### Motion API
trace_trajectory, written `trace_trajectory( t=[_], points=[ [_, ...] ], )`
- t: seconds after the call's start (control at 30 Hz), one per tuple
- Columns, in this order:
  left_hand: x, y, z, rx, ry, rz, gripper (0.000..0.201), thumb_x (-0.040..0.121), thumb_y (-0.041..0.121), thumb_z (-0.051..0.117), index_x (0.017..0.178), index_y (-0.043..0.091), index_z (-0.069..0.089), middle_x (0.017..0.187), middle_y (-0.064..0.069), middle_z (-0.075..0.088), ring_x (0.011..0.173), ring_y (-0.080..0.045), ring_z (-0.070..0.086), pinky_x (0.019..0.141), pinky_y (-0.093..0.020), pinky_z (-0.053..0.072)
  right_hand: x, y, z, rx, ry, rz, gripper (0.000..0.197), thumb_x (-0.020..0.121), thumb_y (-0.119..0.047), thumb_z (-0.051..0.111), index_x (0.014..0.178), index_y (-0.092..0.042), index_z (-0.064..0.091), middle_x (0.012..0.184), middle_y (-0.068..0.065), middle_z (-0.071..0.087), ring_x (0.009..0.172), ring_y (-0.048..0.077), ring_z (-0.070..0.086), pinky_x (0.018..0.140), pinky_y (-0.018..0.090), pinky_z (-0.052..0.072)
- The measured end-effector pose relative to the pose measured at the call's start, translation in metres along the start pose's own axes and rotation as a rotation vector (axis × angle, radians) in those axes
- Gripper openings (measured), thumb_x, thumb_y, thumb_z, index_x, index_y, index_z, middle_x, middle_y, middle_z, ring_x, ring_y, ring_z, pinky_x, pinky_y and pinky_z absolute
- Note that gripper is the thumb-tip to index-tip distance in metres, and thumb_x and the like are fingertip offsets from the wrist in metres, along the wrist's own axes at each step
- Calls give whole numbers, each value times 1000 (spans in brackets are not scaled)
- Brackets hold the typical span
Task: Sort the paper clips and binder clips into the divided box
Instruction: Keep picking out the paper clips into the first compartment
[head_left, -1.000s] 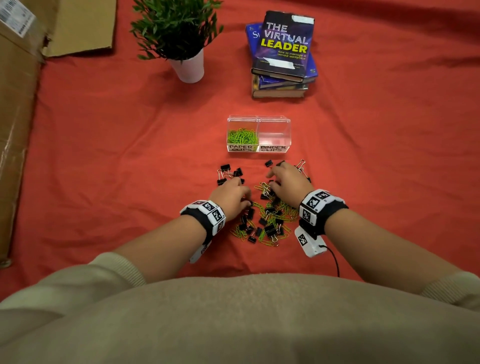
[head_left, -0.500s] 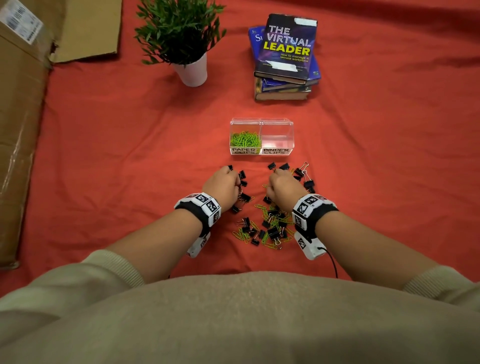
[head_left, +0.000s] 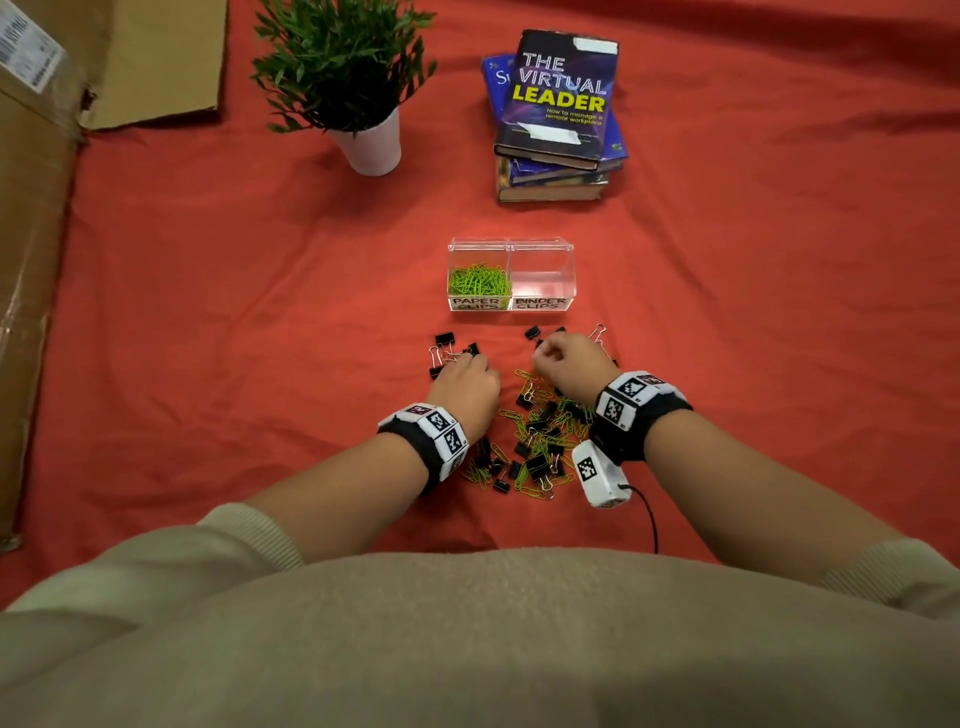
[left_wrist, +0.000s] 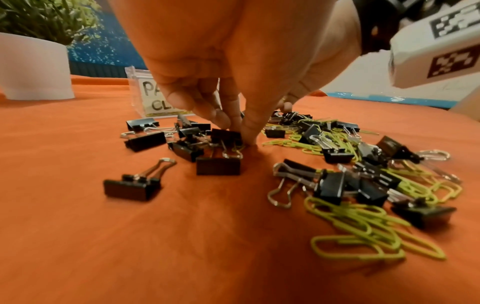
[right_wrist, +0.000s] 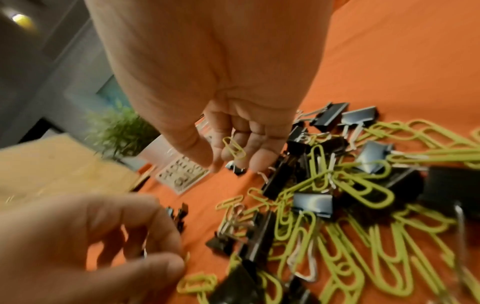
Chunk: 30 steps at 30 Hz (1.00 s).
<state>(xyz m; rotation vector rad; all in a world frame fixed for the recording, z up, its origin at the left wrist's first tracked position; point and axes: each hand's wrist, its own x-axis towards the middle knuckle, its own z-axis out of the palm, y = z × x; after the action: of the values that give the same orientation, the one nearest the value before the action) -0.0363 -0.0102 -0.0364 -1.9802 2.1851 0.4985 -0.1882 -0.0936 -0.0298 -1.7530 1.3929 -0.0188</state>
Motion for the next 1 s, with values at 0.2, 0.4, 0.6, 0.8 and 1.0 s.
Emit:
trace_trajectory(
  t=[0.2, 0.4, 0.6, 0.8, 1.0],
  points=[
    [2, 1, -1, -28, -27, 2, 28, 90, 18, 48, 110, 1, 56, 116, -13, 53, 113, -30, 46, 95, -38, 39, 2, -5, 18, -424, -100, -123, 23, 83, -22, 65, 97, -7, 55, 101, 10, 53, 93, 25, 53, 76, 32, 41],
    [1, -10, -10, -476, 44, -114, 7, 87, 14, 48, 90, 9, 51, 89, -10, 57, 84, -27, 54, 75, -37, 44, 3, -11, 18, -462, -187, -65, 22, 87, -24, 62, 95, -3, 60, 104, 14, 62, 96, 28, 59, 81, 33, 47],
    [-3, -11, -18, -747, 20, -195, 13, 90, 7, 44, 100, 11, 52, 73, 3, 52, 62, -17, 49, 58, -26, 36, 0, -9, 5, -207, -253, -23, 17, 93, -21, 53, 80, -10, 53, 90, -3, 68, 62, 15, 61, 53, 23, 46],
    [-5, 5, -14, -581, -126, -127, 22, 95, 16, 37, 97, 6, 57, 94, -6, 58, 82, -23, 55, 67, -32, 42, -8, 1, -19, 478, -161, 139, 8, 86, 1, 56, 89, -6, 60, 70, 7, 62, 56, 14, 54, 47, 17, 45],
    [-9, 18, 8, -259, -92, -62, 41, 90, 43, 53, 111, 8, 50, 111, -11, 55, 101, -27, 55, 83, -38, 46, -18, 3, -19, 764, -165, 251, 29, 85, 6, 35, 90, 3, 63, 67, 8, 50, 55, 16, 45, 47, 23, 38]
  ],
)
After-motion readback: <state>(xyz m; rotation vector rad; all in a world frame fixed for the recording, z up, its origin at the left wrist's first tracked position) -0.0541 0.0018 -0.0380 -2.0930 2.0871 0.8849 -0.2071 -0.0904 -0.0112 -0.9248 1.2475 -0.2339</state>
